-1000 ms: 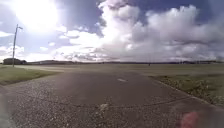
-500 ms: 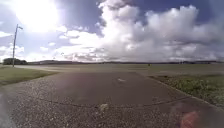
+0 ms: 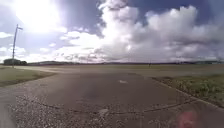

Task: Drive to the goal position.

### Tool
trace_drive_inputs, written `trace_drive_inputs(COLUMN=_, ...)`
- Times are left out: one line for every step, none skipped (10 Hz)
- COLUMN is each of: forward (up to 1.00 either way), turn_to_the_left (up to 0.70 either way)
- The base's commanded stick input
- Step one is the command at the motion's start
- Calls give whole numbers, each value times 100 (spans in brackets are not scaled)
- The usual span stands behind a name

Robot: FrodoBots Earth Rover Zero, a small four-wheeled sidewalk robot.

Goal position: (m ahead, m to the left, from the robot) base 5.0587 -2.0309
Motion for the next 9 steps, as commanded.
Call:
trace_drive_inputs(forward=85, turn_to_the_left=0)
trace_drive_inputs(forward=85, turn_to_the_left=0)
trace_drive_inputs(forward=85, turn_to_the_left=0)
trace_drive_inputs(forward=85, turn_to_the_left=0)
trace_drive_inputs(forward=85, turn_to_the_left=0)
trace_drive_inputs(forward=85, turn_to_the_left=0)
trace_drive_inputs(forward=85, turn_to_the_left=0)
trace_drive_inputs(forward=85, turn_to_the_left=0)
trace_drive_inputs(forward=85, turn_to_the_left=0)
